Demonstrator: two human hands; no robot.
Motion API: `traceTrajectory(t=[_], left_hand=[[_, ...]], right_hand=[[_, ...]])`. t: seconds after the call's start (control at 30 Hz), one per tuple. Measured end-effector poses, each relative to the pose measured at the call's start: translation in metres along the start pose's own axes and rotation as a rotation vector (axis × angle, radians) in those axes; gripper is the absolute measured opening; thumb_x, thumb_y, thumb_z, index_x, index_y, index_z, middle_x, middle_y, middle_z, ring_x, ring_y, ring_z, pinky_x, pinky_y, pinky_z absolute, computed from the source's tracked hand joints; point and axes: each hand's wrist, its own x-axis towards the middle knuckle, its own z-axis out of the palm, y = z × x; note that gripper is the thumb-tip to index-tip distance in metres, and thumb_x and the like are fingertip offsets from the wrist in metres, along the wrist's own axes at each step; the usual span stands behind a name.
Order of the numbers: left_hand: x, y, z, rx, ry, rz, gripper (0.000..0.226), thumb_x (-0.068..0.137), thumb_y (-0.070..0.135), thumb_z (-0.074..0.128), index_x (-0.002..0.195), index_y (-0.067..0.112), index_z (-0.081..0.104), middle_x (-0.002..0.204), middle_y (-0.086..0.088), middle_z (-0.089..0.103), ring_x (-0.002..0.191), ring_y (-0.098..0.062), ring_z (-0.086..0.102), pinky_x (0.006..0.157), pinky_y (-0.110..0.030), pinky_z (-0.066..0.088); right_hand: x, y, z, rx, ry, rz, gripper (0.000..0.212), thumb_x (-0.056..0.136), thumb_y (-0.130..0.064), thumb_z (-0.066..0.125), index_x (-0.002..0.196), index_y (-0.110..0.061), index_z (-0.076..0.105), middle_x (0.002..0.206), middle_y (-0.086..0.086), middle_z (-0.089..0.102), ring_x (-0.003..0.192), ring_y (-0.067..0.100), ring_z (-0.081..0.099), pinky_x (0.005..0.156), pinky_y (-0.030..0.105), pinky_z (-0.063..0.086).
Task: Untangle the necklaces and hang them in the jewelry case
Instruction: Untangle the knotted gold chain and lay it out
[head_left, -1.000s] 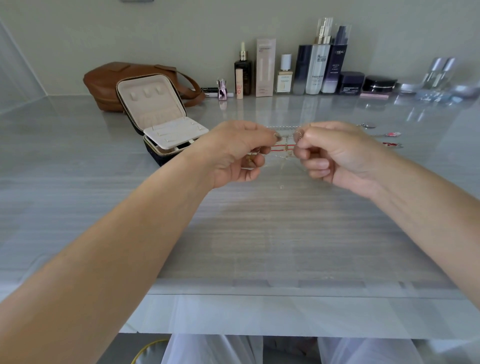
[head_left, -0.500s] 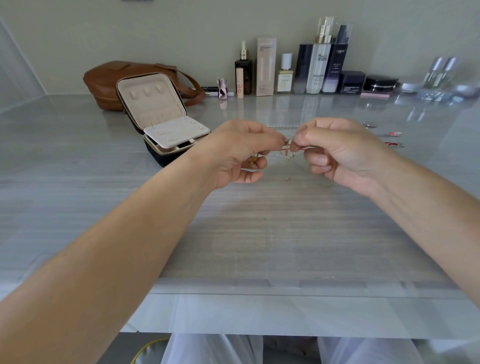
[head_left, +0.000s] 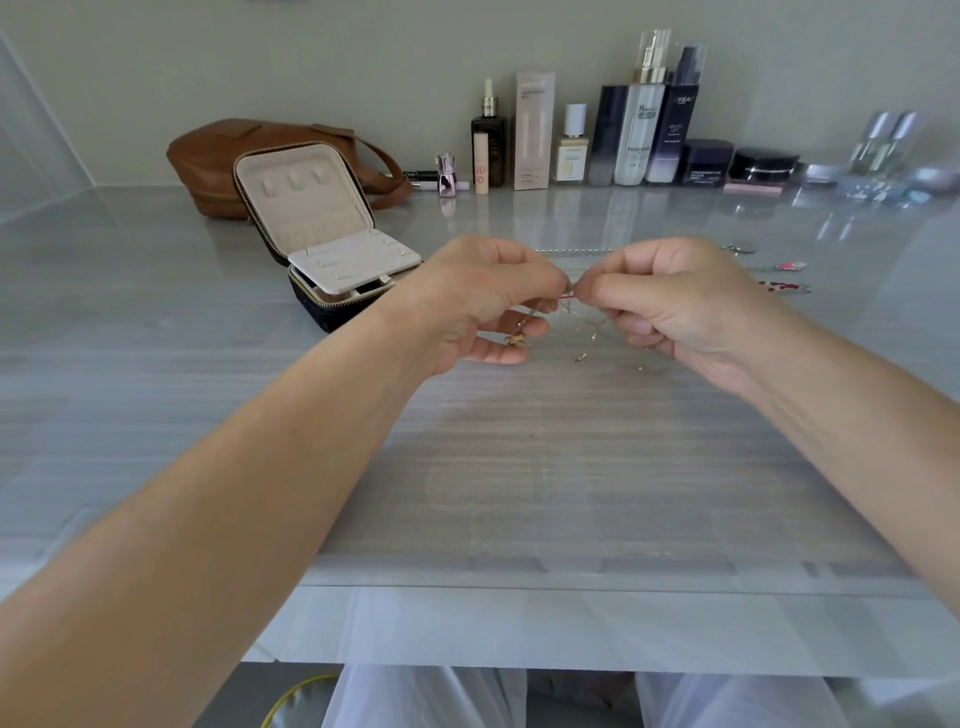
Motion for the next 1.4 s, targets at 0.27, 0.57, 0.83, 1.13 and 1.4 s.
traceTrajectory(t=[0.27, 0.57, 0.83, 1.13, 1.4], left_hand=[[-0.0017, 0.0009, 0.0015, 0.112, -0.015, 0.01, 0.007, 0.077, 0.01, 0.069, 0.078, 0.017, 0.066, 0.074, 0.004, 0.065, 0.07, -0.009, 0.064, 0.071, -0.029, 0.055], [-0.0028, 0.0008, -0.0037, 0.137, 0.009, 0.026, 0.009, 0.077, 0.014, 0.072, 0.076, 0.021, 0.067, 0.076, 0.004, 0.07, 0.067, -0.006, 0.061, 0.066, -0.023, 0.046], [-0.0037, 0.0026, -0.0039, 0.107, 0.041, 0.024, 0.01, 0.084, 0.018, 0.064, 0.075, 0.02, 0.066, 0.072, 0.006, 0.071, 0.064, -0.006, 0.061, 0.066, -0.024, 0.045], [-0.0021, 0.0043, -0.0028, 0.047, 0.098, 0.018, 0.017, 0.088, 0.019, 0.057, 0.072, 0.018, 0.06, 0.061, 0.007, 0.063, 0.056, -0.007, 0.054, 0.057, -0.022, 0.041], [-0.0043, 0.0044, -0.0029, 0.095, 0.043, 0.026, 0.013, 0.086, 0.017, 0.061, 0.073, 0.018, 0.063, 0.06, 0.007, 0.067, 0.057, -0.006, 0.055, 0.06, -0.024, 0.041]], right_hand=[[0.0018, 0.0016, -0.0016, 0.04, 0.02, -0.072, 0.017, 0.082, -0.006, 0.062, 0.067, -0.014, 0.063, 0.059, 0.007, 0.037, 0.041, 0.009, 0.026, 0.043, 0.021, 0.019], [0.0049, 0.0032, -0.0033, 0.043, 0.065, -0.068, 0.016, 0.082, -0.009, 0.061, 0.068, -0.016, 0.062, 0.064, 0.007, 0.037, 0.042, 0.008, 0.026, 0.041, 0.017, 0.019], [0.0045, 0.0028, -0.0031, 0.033, 0.067, -0.058, 0.016, 0.082, -0.009, 0.06, 0.067, -0.015, 0.061, 0.06, 0.004, 0.039, 0.04, 0.008, 0.027, 0.041, 0.019, 0.018], [0.006, 0.0046, -0.0016, 0.001, 0.086, -0.079, 0.005, 0.078, -0.009, 0.061, 0.073, -0.007, 0.063, 0.068, 0.011, 0.037, 0.039, 0.008, 0.028, 0.039, 0.017, 0.02], [0.005, 0.0026, -0.0025, 0.075, 0.1, -0.105, 0.019, 0.084, -0.009, 0.058, 0.066, -0.016, 0.06, 0.056, 0.001, 0.039, 0.04, 0.008, 0.028, 0.043, 0.02, 0.018]])
